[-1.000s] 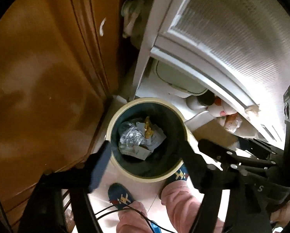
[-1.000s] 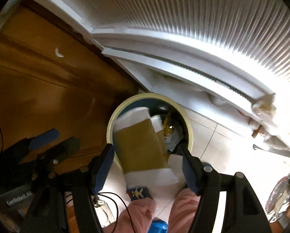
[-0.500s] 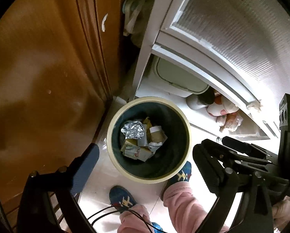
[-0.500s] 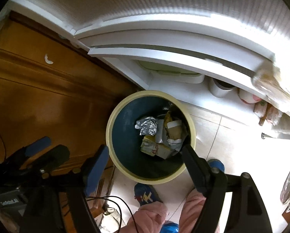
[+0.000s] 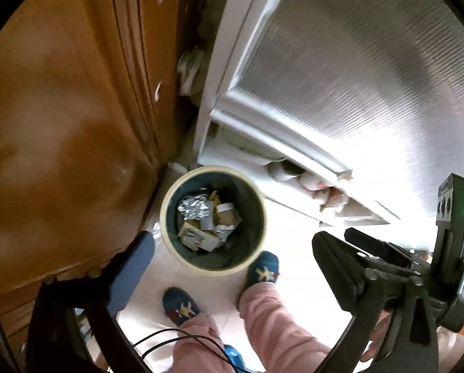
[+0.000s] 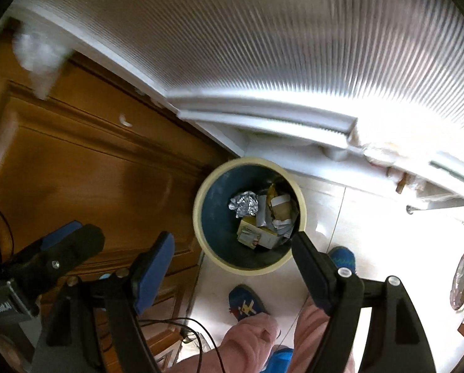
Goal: Collect trash
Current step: 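Raise both tools back toward the remaining trash on the countertop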
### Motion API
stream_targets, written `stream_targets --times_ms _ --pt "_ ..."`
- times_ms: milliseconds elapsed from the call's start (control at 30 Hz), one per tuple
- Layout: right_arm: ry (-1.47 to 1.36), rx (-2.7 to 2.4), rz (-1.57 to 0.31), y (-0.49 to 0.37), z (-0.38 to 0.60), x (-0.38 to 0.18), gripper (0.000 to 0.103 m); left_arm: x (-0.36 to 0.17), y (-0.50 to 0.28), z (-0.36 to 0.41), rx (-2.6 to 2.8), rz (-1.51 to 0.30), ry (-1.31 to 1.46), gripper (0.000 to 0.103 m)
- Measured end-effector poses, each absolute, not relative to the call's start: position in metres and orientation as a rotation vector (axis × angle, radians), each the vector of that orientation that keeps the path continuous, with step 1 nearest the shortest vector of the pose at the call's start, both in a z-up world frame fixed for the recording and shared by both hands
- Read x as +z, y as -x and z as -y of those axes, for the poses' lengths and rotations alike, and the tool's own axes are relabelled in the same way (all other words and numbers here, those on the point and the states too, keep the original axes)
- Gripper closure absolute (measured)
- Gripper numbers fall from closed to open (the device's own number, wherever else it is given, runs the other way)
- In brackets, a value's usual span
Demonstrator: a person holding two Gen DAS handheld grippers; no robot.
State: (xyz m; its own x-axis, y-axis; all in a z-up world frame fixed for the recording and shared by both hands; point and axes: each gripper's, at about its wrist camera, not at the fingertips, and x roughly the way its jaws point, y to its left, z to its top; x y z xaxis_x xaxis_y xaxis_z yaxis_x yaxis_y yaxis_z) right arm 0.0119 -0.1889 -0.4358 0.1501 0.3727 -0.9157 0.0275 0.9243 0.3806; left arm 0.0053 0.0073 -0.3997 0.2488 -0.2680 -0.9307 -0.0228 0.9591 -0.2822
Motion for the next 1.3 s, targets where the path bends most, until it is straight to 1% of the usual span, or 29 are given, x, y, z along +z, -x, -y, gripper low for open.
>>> stream_targets --times_ms 167,400,533,833,933,1033,1200,1300 --pt "-0.283 0.266 -1.344 -0.004 0.193 -0.371 0.025 -0.335 0.005 0.002 -0.205 -1.274 0.244 0.001" --pt "-0.293 0.273 -1.264 0.003 0.206 -0.283 0.025 -0.236 0.012 0.009 -0.264 -1.182 0.203 0.001" --pt "-0.289 0.272 -1.18 0.005 0.214 -0.228 0.025 -0.181 0.013 0.01 -0.298 -1.103 0.18 0.001" --pt "-0.268 0.27 -0.997 0.006 0.222 -0.125 0.025 -0.07 0.013 0.01 -0.354 -0.894 0.111 0.001" --pt "-0.26 0.267 -0.922 0.004 0.223 -0.088 0.025 -0.039 0.013 0.011 -0.362 -0.823 0.102 0.001" --pt "-0.238 0.254 -0.873 -0.002 0.226 -0.063 0.025 -0.014 0.008 0.012 -0.374 -0.772 0.106 0.001" --pt "-0.172 0.226 -0.788 -0.011 0.225 -0.026 0.025 0.01 0.001 0.018 -0.389 -0.706 0.085 0.001" --pt "-0.109 0.206 -0.757 -0.025 0.223 -0.013 0.025 0.023 -0.013 0.026 -0.39 -0.687 0.058 0.001"
